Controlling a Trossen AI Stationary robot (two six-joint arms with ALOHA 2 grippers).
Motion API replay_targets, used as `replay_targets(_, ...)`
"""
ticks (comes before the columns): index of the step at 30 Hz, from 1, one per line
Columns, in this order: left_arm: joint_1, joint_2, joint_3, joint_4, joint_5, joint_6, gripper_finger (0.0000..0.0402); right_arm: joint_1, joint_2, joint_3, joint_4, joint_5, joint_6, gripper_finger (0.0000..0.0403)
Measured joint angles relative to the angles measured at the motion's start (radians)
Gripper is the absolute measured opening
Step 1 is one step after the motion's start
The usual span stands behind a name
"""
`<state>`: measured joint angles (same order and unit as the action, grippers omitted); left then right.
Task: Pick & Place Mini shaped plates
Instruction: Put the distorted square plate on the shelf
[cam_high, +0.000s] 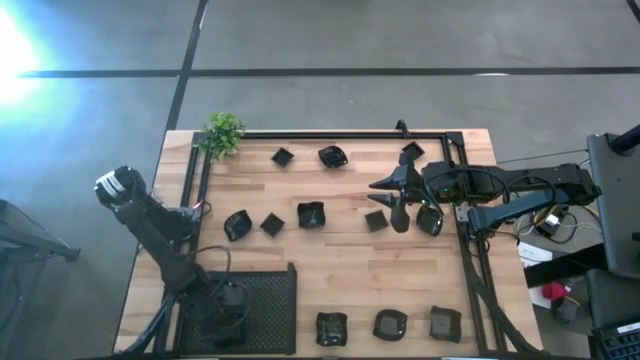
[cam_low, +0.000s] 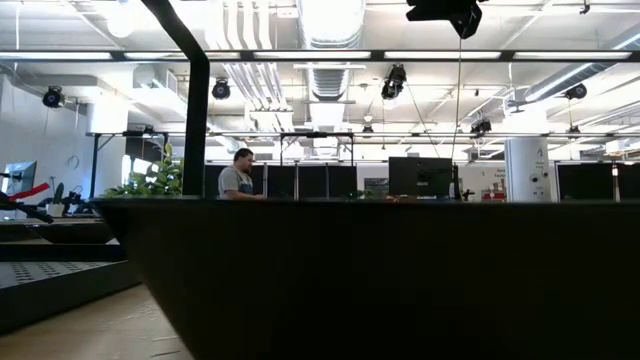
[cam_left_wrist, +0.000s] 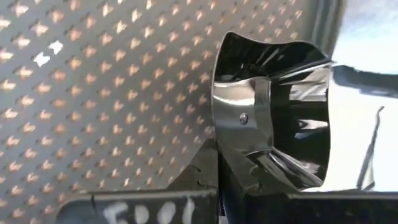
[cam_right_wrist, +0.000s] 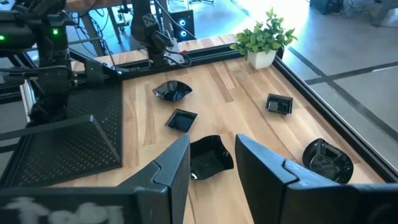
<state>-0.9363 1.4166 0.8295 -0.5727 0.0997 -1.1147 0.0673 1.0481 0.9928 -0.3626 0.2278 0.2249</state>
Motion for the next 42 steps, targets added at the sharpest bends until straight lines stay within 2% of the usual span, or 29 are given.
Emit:
replay_targets(10, -0.010, 0.000, -0.001, -0.006, 0.109, -0.021, 0.0000, 0.000, 0.000, 0.000, 0.000, 0.001, 0.000, 0.0123)
replay_targets(37, -0.018, 0.000, -0.045, 0.004, 0.130, -0.020, 0.0000, 0.000, 0.000, 0.000, 0.000, 0.001, 0.000, 0.0123)
replay_targets(42, -0.019, 0.000, -0.045, 0.004, 0.173, -0.024, 0.0000, 0.000, 0.000, 0.000, 0.000, 0.001, 0.002, 0.0123)
